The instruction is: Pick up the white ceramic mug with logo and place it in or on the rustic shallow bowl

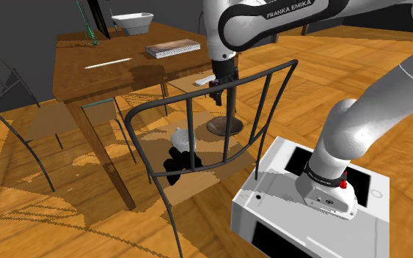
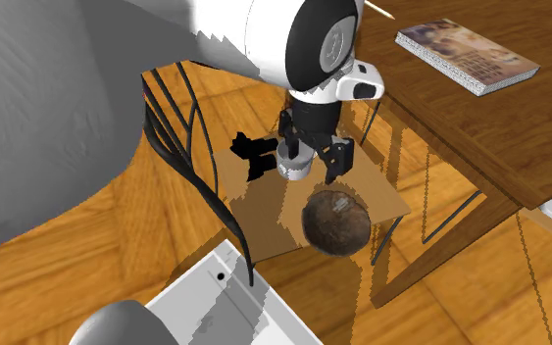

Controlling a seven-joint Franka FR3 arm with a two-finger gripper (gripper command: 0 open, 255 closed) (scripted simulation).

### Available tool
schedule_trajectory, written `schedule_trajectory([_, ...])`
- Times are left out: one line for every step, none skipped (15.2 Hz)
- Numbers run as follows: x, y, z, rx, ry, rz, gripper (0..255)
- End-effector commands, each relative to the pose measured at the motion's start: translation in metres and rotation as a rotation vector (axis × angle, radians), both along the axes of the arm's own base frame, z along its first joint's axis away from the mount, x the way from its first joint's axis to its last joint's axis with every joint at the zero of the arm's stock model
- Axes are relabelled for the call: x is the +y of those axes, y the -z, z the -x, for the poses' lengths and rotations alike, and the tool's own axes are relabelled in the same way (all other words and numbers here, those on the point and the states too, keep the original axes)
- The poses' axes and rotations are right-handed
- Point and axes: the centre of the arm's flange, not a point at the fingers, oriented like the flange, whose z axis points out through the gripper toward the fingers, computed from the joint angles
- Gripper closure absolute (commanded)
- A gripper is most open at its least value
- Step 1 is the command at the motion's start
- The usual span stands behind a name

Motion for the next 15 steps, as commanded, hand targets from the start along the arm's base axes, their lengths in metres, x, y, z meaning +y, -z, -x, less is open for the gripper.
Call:
schedule_trajectory([0.022,0.015,-0.014,0.006,0.010,-0.005,0])
schedule_trajectory([0.031,0.022,-0.021,0.009,0.014,-0.007,0])
schedule_trajectory([0.040,0.029,-0.027,0.012,0.018,-0.009,0])
schedule_trajectory([0.049,0.036,-0.034,0.015,0.022,-0.011,0])
schedule_trajectory([0.058,0.042,-0.041,0.018,0.026,-0.013,0])
schedule_trajectory([0.067,0.049,-0.048,0.021,0.031,-0.015,0])
schedule_trajectory([0.076,0.056,-0.054,0.024,0.035,-0.017,0])
schedule_trajectory([0.085,0.063,-0.061,0.027,0.039,-0.019,0])
schedule_trajectory([0.094,0.070,-0.068,0.030,0.043,-0.021,0])
schedule_trajectory([0.103,0.077,-0.075,0.033,0.048,-0.023,0])
schedule_trajectory([0.112,0.084,-0.082,0.036,0.052,-0.025,0])
schedule_trajectory([0.121,0.091,-0.089,0.039,0.056,-0.027,0])
schedule_trajectory([0.130,0.098,-0.096,0.042,0.060,-0.029,0])
schedule_trajectory([0.139,0.104,-0.102,0.045,0.065,-0.031,0])
schedule_trajectory([0.148,0.111,-0.109,0.048,0.069,-0.033,0])
